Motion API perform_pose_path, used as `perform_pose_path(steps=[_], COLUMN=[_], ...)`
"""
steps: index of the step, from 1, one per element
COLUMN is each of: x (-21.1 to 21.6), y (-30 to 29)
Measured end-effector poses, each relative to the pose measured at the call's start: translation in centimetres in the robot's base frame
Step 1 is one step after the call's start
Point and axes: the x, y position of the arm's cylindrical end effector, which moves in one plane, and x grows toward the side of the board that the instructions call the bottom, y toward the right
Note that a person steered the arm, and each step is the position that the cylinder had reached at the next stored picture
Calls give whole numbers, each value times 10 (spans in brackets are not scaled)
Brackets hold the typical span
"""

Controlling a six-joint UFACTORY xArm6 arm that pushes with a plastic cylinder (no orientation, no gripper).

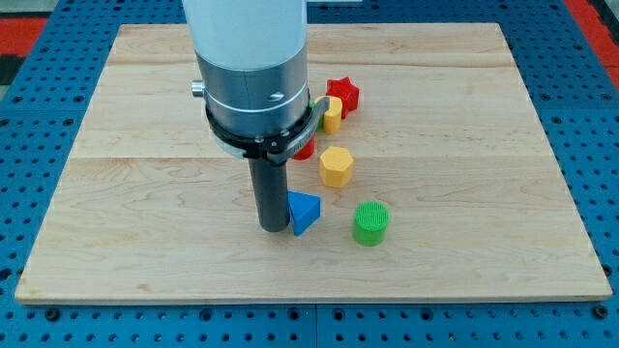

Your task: Nudge the blue triangle a bit up

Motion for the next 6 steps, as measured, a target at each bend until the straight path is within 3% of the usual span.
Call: perform_pose_path(steps=[3, 6], x=[29, -17], y=[3, 16])
